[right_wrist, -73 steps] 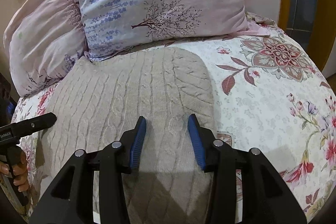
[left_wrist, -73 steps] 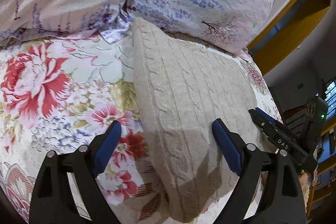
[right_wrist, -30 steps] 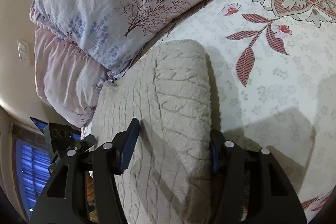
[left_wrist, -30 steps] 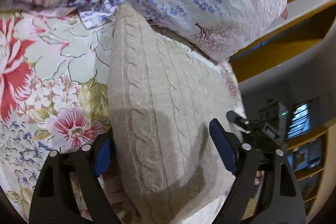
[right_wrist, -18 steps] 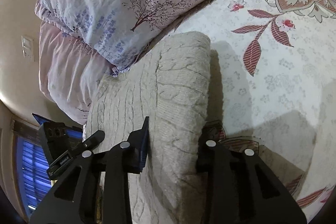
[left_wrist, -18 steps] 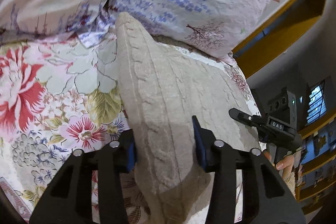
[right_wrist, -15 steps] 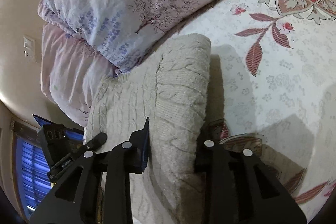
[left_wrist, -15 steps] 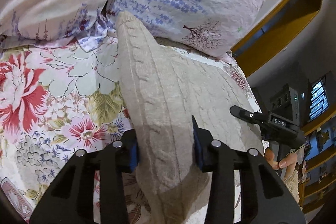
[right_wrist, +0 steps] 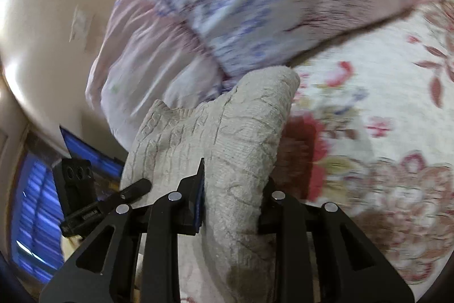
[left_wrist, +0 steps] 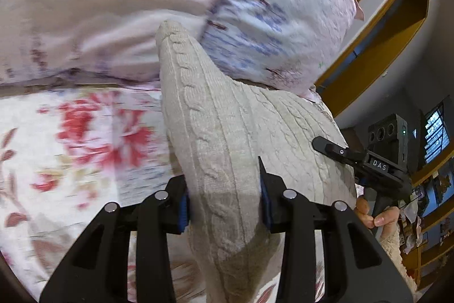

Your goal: Fold small clothes

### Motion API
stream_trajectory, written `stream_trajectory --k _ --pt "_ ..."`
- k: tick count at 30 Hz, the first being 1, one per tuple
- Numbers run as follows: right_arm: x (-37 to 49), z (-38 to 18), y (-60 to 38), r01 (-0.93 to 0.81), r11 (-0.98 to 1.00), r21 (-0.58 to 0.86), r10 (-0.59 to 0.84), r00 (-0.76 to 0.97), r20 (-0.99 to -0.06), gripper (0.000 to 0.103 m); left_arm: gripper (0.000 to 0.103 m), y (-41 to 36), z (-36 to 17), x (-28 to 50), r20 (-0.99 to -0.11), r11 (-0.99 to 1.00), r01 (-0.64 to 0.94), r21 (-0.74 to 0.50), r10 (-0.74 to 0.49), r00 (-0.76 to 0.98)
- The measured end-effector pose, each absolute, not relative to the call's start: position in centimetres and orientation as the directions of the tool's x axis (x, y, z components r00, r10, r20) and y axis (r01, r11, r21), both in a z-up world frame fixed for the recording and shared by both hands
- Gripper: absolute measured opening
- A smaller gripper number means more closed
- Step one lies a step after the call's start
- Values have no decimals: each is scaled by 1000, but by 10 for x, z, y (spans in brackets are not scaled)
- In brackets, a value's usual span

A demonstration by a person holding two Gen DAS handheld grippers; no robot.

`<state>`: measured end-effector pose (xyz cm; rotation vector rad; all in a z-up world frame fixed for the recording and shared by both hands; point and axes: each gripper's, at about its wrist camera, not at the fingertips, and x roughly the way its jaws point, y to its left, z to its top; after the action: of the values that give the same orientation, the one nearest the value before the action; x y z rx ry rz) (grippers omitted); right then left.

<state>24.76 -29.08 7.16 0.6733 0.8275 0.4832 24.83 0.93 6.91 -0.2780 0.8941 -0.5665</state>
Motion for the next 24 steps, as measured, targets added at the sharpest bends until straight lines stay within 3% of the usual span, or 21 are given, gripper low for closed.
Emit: stream_trajectory --k 4,6,10,14,20,22,23,24 --pt "262 50 -242 -136 761 634 596 531 -602 26 40 50 50 253 -691 850 268 -453 -525 497" --pt "270 32 -229 -82 802 591 547 498 -673 34 47 61 28 262 -736 874 200 -443 -482 475" --pt "270 32 -237 -63 775 629 573 491 -657 37 51 72 17 262 -698 840 173 -515 -528 483" --pt "255 48 -259 -60 764 642 560 555 -615 37 52 70 33 251 -687 881 185 -435 -458 564" --pt "264 50 -267 -41 761 648 550 569 -611 37 67 69 60 237 -647 936 191 -296 -344 680" --pt "272 55 -259 -62 783 619 530 587 -612 28 67 69 61 245 -666 945 164 -282 -316 676" --pt "274 58 -255 -77 792 605 523 598 -608 17 67 66 59 254 -679 949 148 -280 -305 668" --pt "277 62 -253 -88 796 599 520 606 -603 14 67 66 56 265 -701 953 119 -277 -285 654"
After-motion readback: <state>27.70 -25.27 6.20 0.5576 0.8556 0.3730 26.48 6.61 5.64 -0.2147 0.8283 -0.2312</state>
